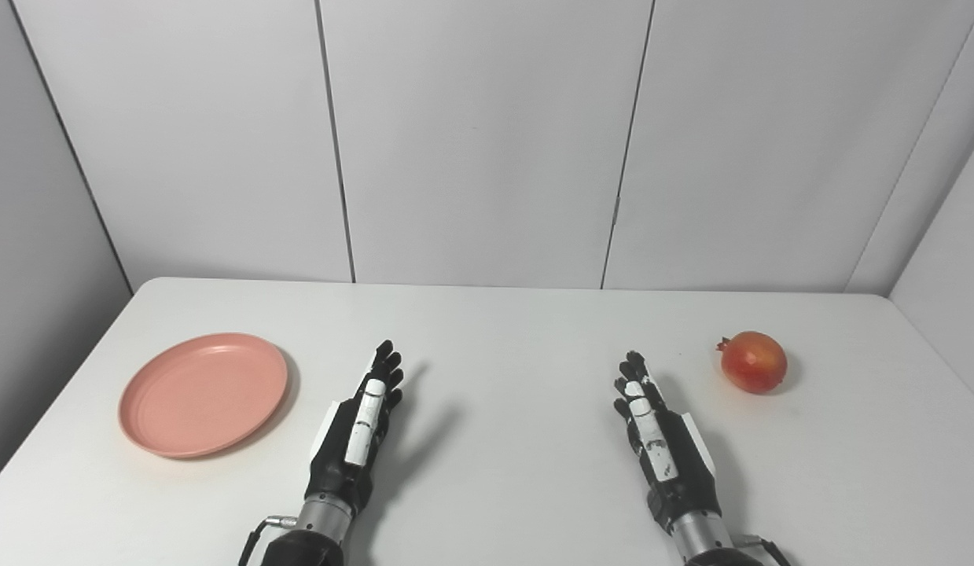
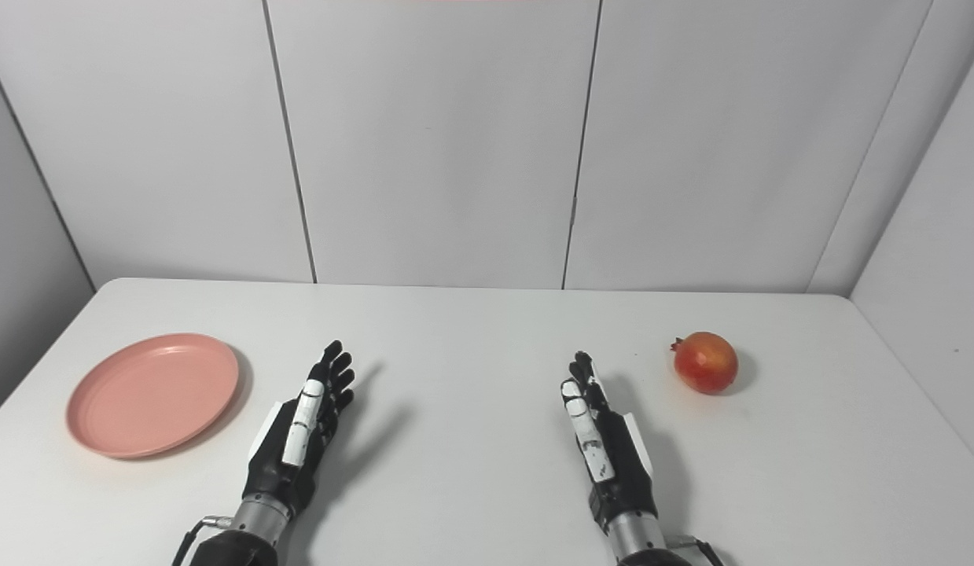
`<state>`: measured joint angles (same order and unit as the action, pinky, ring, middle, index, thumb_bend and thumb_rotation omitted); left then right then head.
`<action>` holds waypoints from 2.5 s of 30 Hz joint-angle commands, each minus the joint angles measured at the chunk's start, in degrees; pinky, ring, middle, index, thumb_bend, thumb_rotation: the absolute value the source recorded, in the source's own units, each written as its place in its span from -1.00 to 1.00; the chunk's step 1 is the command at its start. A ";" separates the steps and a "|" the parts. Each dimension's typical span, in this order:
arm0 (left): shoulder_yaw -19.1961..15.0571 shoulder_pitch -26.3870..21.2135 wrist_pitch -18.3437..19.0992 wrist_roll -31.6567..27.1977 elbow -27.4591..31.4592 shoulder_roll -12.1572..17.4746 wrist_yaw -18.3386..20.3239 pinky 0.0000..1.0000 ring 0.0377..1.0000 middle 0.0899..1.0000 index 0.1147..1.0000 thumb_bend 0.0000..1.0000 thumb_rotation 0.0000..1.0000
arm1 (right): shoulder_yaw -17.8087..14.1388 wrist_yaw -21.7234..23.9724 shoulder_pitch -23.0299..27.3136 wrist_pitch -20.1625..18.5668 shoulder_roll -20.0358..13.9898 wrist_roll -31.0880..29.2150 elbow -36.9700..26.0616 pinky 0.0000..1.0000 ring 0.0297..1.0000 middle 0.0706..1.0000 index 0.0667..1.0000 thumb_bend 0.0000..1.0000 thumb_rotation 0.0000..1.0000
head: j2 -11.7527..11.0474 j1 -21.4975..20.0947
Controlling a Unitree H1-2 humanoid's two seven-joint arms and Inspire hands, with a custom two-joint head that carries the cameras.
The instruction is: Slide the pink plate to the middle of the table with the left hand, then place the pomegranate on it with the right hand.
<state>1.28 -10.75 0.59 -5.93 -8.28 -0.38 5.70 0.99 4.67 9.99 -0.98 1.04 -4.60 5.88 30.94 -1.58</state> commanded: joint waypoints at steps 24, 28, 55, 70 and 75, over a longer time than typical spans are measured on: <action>0.08 -0.97 -1.18 -0.12 1.25 0.67 1.29 1.00 1.00 1.00 1.00 0.25 1.00 | 0.16 -0.42 2.29 2.02 0.21 0.40 -0.94 1.00 1.00 1.00 1.00 0.50 0.79 | 0.91 -2.42; 0.25 -0.81 -0.86 0.11 1.42 0.14 1.14 1.00 1.00 1.00 1.00 0.24 1.00 | -0.15 -0.23 2.23 1.60 -0.26 0.21 -1.41 1.00 1.00 1.00 1.00 0.49 0.80 | 0.76 -0.08; 1.23 -4.25 -8.46 5.34 -7.31 -4.46 -4.57 1.00 1.00 1.00 1.00 0.36 1.00 | -3.09 4.90 2.47 10.71 -6.21 -5.28 4.98 1.00 1.00 1.00 1.00 0.08 0.91 | -5.31 17.77; -3.24 -8.22 -4.24 -0.35 -0.31 -0.74 -3.20 1.00 1.00 1.00 1.00 0.36 1.00 | -2.73 4.98 3.11 11.16 -5.93 -5.40 5.69 1.00 1.00 1.00 1.00 0.11 0.89 | -5.51 17.76; -4.91 -9.24 0.34 -0.30 3.46 2.01 -3.95 1.00 1.00 1.00 1.00 0.39 1.00 | -2.60 4.76 2.99 10.38 -5.80 -5.30 4.97 1.00 1.00 1.00 1.00 0.12 0.88 | -5.16 17.92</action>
<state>-3.18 -16.71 0.23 -6.18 -7.66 0.11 2.00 -1.55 8.75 12.56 7.23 -4.86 -9.61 11.03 25.75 16.35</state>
